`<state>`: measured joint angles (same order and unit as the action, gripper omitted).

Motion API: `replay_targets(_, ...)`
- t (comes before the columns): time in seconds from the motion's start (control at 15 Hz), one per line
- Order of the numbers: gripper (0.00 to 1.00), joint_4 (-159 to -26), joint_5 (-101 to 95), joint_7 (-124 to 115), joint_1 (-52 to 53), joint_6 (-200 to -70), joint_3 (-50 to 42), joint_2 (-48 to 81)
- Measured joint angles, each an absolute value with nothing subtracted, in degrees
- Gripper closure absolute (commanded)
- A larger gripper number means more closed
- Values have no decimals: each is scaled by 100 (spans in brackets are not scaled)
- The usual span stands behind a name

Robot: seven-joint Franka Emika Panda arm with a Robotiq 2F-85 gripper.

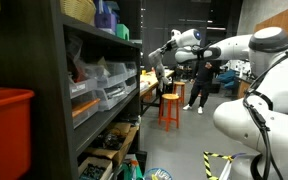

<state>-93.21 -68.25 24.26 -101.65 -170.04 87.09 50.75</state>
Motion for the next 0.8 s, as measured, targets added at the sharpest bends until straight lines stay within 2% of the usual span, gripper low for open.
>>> replay_targets(0.8, 99, -10040, -6610, 2540, -10141, -17159, 9347, 5571)
